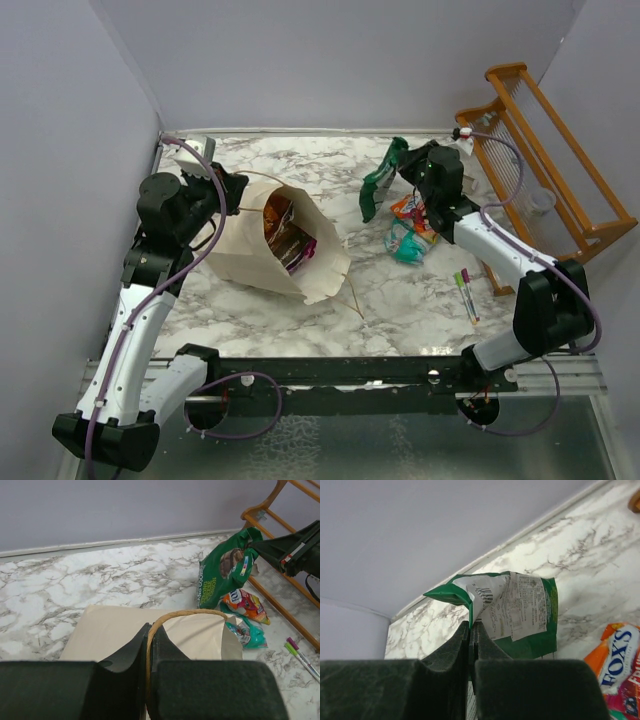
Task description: Take the snacks out of the paper bag
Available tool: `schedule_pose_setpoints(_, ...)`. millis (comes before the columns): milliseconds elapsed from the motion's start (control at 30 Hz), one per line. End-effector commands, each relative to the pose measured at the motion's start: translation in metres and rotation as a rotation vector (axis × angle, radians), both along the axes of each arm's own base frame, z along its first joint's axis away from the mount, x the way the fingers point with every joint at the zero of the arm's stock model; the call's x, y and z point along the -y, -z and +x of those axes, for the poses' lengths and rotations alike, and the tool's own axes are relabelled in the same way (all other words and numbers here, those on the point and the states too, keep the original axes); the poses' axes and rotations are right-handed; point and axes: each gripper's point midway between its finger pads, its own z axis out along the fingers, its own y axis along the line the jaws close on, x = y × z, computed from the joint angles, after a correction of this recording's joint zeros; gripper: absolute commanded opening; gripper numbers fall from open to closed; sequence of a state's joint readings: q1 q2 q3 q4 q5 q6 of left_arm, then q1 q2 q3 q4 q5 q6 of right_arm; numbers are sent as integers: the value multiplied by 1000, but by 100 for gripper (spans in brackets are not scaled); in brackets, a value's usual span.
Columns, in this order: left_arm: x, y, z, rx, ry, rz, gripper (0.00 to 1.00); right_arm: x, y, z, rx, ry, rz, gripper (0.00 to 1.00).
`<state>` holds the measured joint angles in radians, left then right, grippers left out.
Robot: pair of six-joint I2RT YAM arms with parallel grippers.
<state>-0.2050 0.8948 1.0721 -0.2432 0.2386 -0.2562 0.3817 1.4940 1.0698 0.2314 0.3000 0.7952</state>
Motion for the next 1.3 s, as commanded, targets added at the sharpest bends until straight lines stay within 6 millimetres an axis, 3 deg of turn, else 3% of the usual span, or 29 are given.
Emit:
schedule_pose_setpoints(0, -5, -20, -5, 44, -20, -12, 0, 24, 17, -1, -36, 78, 145, 1)
schedule_pose_setpoints(333, 5, -11, -5, 39, 35, -19, 0, 96, 115, -49, -222, 210, 18, 1)
schedule_pose_setpoints(500, 12, -15, -10, 67, 91, -6, 0, 125, 144, -77, -292, 280, -38, 1)
schedule_pose_setpoints(667, 14, -17, -16, 88, 113, 4, 0, 142, 158, -99, -341, 346, -45, 1)
schedule_pose_setpoints(800, 16, -15, -18, 95, 128, 14, 0, 147, 153, -107, -338, 365, -43, 2)
schedule_pose_setpoints(867, 17, -15, -20, 103, 137, 19, 0, 146, 142, -106, -310, 354, -41, 6)
schedule_pose_setpoints(1133, 13, -18, -21, 140, 120, 18, 0, 124, 65, -94, -117, 182, -97, 36)
schedule_pose_setpoints(1267, 14, -18, -20, 140, 122, 15, 0, 103, 40, -94, -62, 41, -152, 41)
